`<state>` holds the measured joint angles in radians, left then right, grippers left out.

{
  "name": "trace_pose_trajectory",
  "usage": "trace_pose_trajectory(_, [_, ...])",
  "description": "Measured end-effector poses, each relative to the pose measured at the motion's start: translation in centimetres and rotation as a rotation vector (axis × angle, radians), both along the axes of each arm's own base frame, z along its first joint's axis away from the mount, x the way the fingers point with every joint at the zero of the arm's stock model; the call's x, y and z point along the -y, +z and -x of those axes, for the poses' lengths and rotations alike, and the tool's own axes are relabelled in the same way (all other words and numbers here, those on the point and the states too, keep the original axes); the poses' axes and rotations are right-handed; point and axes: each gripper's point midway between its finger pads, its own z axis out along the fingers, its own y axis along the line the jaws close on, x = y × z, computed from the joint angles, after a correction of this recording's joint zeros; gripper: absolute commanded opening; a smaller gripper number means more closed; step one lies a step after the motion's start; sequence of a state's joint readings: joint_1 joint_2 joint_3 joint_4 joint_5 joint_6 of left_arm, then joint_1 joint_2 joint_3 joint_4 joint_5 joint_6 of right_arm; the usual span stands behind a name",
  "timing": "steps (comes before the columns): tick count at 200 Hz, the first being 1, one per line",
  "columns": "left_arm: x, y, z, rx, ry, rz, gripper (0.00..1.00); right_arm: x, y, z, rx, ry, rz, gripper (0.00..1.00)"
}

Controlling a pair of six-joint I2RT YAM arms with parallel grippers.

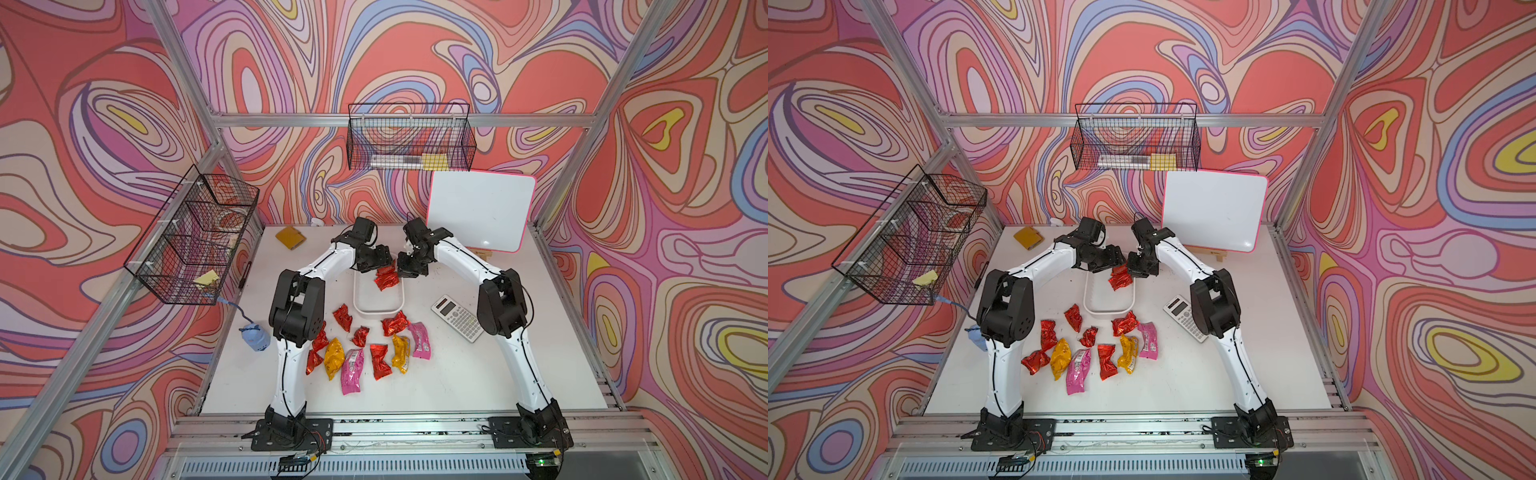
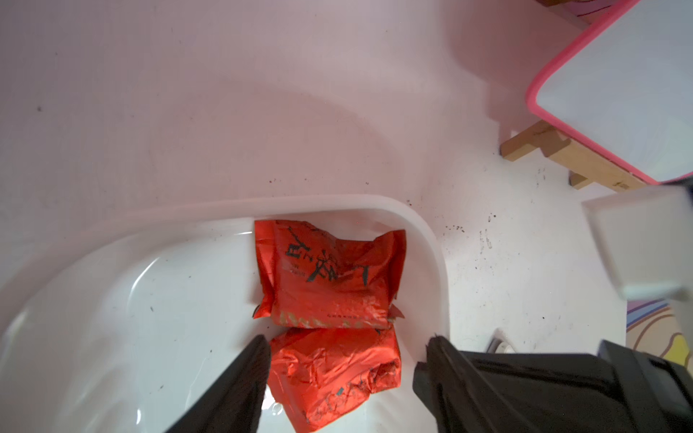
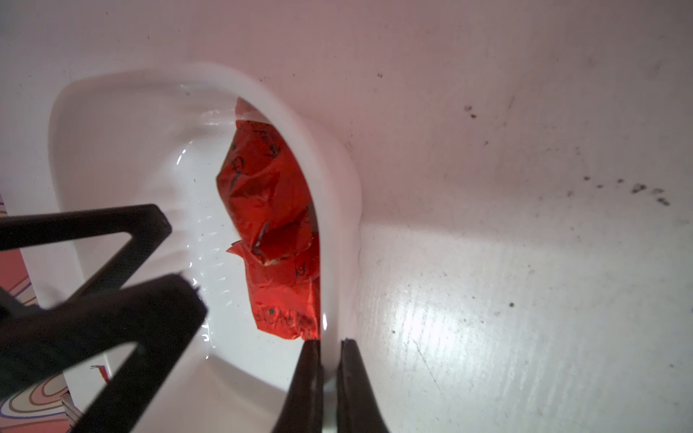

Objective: Take the tea bags out of the storage box
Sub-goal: Pick up the tea bag from the storage box.

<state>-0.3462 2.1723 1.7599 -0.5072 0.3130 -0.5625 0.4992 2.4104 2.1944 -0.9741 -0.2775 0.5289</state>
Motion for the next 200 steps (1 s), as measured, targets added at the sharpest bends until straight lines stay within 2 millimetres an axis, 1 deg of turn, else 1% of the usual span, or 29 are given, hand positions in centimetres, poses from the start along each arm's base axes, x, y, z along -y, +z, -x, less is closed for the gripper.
trace_pose_trajectory(23, [0.0,-1.6,0.6,-0.061,0.025,-0.019,0.79,0.0,0.0,0.0,-0.002,0.0,0.001,0.0])
trace_pose_trajectory(44, [0.4,-2.5,0.5,-0.093,0.035,-0.026,0.82,0.0,0.0,0.1,-0.002,0.0,0.001,0.0])
trace_pose_trajectory(54, [0.5,-2.8,0.3,-0.101,0.04,-0.027,0.82,0.0,0.0,0.1,-0.002,0.0,0.001,0.0])
trace_pose_trajectory(66, [0.8,-3.2,0.0,-0.108,0.042,-0.029,0.79,0.0,0.1,0.1,-0.002,0.0,0.002,0.0])
trace_pose_trajectory(85, [0.9,-3.4,-0.4,-0.113,0.052,-0.032,0.72,0.1,0.1,0.0,-0.001,-0.002,0.003,0.0])
trace_pose_trajectory(102, [1.1,-3.2,-0.7,-0.112,0.056,-0.03,0.64,0.1,0.1,0.0,0.001,-0.003,0.005,0.0])
trace_pose_trajectory(113, [1.2,-3.1,-0.8,-0.108,0.057,-0.031,0.62,0.1,0.1,-0.1,0.003,-0.003,0.006,0.0])
trace_pose_trajectory(135, [1.2,-3.3,-1.0,-0.11,0.067,-0.044,0.53,0.1,0.1,-0.1,0.003,-0.004,0.007,0.0])
trace_pose_trajectory(178, [0.9,-3.7,-1.1,-0.119,0.085,-0.064,0.3,0.2,0.1,-0.2,0.006,-0.008,0.013,0.0])
trace_pose_trajectory(189, [0.8,-3.7,-1.1,-0.12,0.085,-0.068,0.22,0.3,0.1,-0.2,0.007,-0.008,0.013,0.0])
trace_pose_trajectory(200, [0.8,-3.8,-1.0,-0.124,0.086,-0.071,0.17,0.3,0.1,-0.2,0.007,-0.008,0.013,0.0])
